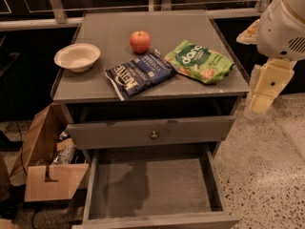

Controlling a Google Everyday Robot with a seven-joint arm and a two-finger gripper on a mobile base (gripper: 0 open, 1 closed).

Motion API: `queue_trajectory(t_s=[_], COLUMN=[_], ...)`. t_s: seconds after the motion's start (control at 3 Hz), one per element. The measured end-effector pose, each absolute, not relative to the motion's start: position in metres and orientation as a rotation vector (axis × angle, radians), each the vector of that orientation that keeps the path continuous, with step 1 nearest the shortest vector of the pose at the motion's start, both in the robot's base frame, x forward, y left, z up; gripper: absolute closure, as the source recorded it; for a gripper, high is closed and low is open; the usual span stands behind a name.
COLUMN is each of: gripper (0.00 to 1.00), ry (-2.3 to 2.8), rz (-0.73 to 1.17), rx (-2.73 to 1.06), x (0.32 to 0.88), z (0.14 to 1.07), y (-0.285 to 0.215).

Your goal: Place blue chip bag into middle drawer

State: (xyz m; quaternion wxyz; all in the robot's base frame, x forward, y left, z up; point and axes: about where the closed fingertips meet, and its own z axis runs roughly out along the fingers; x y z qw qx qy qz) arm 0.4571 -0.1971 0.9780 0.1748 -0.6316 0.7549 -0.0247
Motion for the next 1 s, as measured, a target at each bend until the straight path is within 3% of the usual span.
queue_trajectory(t_s=[0.67, 1.0], gripper=[0.00, 0.00], ry=[1.971, 1.969], rz=[0.022, 0.023], rx=[-1.939, -1.940], x=[0.509, 0.510], z=[0.961, 0.961], y=[-0.146, -0.145])
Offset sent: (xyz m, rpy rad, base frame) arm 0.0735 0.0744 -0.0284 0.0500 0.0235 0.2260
